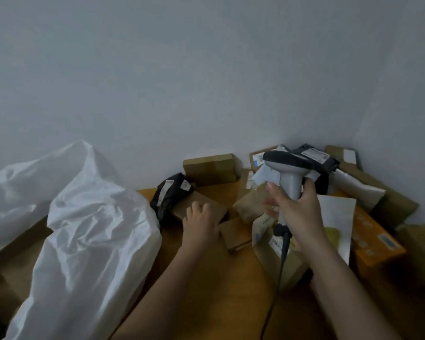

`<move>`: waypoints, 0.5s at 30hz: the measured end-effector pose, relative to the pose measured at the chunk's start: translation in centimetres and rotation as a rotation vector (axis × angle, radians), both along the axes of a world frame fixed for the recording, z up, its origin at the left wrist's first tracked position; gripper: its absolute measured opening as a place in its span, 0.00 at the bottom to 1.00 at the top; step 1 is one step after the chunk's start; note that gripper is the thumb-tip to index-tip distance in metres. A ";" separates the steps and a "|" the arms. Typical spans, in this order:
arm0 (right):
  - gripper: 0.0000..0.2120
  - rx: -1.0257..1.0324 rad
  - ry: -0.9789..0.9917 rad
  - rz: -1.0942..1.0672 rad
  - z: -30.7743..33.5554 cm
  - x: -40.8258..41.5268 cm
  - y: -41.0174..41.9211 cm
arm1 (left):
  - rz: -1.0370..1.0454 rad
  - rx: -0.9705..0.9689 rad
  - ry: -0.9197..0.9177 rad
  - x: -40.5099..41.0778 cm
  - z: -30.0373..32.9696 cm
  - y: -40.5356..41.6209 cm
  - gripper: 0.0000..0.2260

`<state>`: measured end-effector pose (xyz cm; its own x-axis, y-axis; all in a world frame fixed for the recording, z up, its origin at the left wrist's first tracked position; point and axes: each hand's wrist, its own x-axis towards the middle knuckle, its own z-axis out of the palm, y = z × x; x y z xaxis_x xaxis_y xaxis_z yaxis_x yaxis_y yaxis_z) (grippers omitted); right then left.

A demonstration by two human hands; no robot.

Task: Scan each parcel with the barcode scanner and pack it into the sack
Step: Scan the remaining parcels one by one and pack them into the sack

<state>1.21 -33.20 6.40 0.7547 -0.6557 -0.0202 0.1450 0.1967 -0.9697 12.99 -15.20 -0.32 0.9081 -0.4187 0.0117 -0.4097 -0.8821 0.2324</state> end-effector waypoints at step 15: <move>0.14 0.038 0.171 0.164 -8.8 12.6 0.4 | 0.603 -0.045 0.469 19.2 -9.5 1.1 0.16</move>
<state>13.76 -32.81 -2.41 0.8346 -0.5209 -0.1790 -0.0573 0.2411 -0.9688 32.20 -14.11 -9.84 0.8932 0.1428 -0.4263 0.2901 -0.9074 0.3040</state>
